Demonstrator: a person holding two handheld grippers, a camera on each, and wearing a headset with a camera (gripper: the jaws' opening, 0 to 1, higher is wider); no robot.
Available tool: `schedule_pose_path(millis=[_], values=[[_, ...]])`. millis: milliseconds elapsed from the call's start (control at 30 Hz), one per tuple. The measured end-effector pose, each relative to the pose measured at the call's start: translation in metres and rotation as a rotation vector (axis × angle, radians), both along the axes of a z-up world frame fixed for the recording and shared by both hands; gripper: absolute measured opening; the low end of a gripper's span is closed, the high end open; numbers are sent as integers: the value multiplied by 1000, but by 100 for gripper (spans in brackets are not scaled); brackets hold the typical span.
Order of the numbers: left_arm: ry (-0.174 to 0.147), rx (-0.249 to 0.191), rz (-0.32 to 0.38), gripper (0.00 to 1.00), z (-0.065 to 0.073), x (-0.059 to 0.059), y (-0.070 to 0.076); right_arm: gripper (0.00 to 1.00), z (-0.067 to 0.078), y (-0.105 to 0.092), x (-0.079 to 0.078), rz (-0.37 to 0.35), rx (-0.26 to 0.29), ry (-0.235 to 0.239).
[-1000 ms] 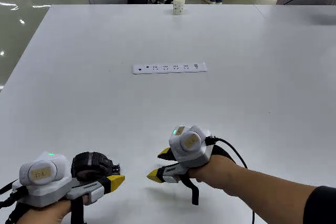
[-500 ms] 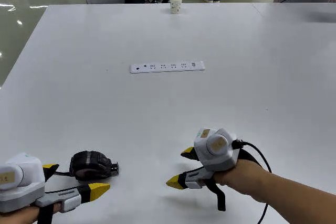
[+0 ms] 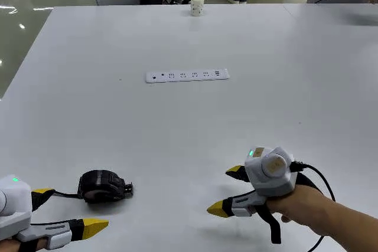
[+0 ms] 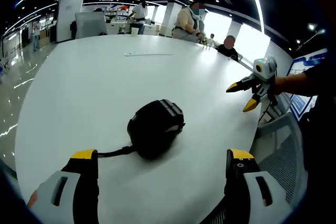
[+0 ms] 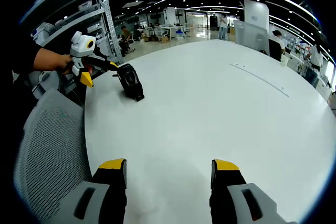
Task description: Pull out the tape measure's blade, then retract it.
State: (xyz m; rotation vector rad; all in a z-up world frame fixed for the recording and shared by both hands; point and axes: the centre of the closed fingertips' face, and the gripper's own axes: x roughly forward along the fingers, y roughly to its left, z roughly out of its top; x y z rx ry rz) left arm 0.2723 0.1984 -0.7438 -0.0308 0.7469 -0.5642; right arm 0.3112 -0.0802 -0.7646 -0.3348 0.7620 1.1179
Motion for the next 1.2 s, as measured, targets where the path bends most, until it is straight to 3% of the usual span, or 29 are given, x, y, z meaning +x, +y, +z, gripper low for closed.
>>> schedule_pose_path(millis=[133, 267, 467, 567, 833, 900, 1000, 1200], values=[[6, 39, -32, 99, -4, -5, 4, 68, 3, -12, -3, -16, 14, -11], [25, 31, -35, 99, -6, -9, 6, 76, 4, -25, -8, -31, 29, 3], [8, 38, -45, 99, -1, -11, 9, 81, 4, -50, -6, -63, 15, -4], [0, 65, -57, 99, -1, -13, 14, 85, 5, -60, -3, -78, 15, -10], [-6, 69, -58, 99, 2, -16, 24, 99, 12, -72, -10, -51, 37, -6], [-30, 73, -61, 99, 6, -15, 24, 99, 12, -75, -11, -51, 35, -10], [-41, 72, -62, 99, 9, -12, 24, 99, 13, -83, -9, -65, 27, -22], [-40, 77, -74, 99, 9, -12, 24, 99, 13, -99, -5, -91, 13, -29]])
